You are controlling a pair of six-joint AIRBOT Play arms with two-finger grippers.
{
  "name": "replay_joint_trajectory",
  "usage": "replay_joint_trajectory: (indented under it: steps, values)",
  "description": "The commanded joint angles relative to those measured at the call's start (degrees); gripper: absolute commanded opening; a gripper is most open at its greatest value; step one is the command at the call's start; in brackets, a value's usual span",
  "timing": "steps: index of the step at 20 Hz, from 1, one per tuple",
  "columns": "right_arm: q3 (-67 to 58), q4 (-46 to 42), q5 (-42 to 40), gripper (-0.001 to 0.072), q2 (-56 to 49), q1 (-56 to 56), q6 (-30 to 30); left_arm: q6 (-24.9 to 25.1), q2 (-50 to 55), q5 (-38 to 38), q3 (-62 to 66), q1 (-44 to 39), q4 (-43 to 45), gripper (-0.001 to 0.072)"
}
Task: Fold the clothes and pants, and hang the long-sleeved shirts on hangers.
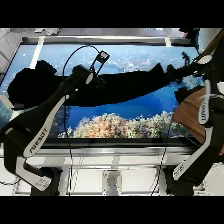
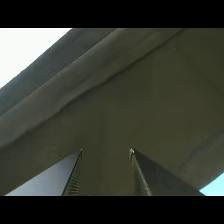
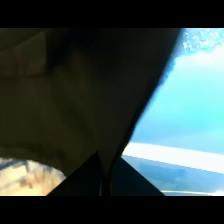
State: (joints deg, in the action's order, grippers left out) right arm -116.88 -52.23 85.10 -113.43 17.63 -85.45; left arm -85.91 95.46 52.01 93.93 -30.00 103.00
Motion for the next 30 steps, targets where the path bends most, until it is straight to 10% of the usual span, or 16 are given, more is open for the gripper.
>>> replay_joint_trajectory:
  steps: [1, 4, 17, 21, 30]
  values:
    - [1.0, -9.0, 10.4, 0.0012, 7.9, 2.5, -0.8, 0.0, -5.5, 3.7, 0.0, -2.0, -0.2, 0.0321]
    - [8.3, -10.6, 11.3, 0.0012, 15.0, 5.9, -1.0, 0.0, -11.8, 3.7, 0.0, -6.0, -0.2, 0.0197]
    - [61.4, -17.9, -4.4, 0.0012, 39.2, 8.8, 4.2, -0.2, 2.1, -3.3, 0.0, -12.4, -14.7, 0.0145]
    - [57.2, -12.2, -9.0, 0.0012, 43.0, 8.8, 4.1, -0.1, 9.2, -8.4, 0.0, -12.6, -25.2, 0.0016]
    - [29.7, -5.4, -11.6, 0.0011, 39.8, -5.5, 3.9, 3.7, 16.3, -10.0, 0.1, -14.2, -36.7, 0.0015]
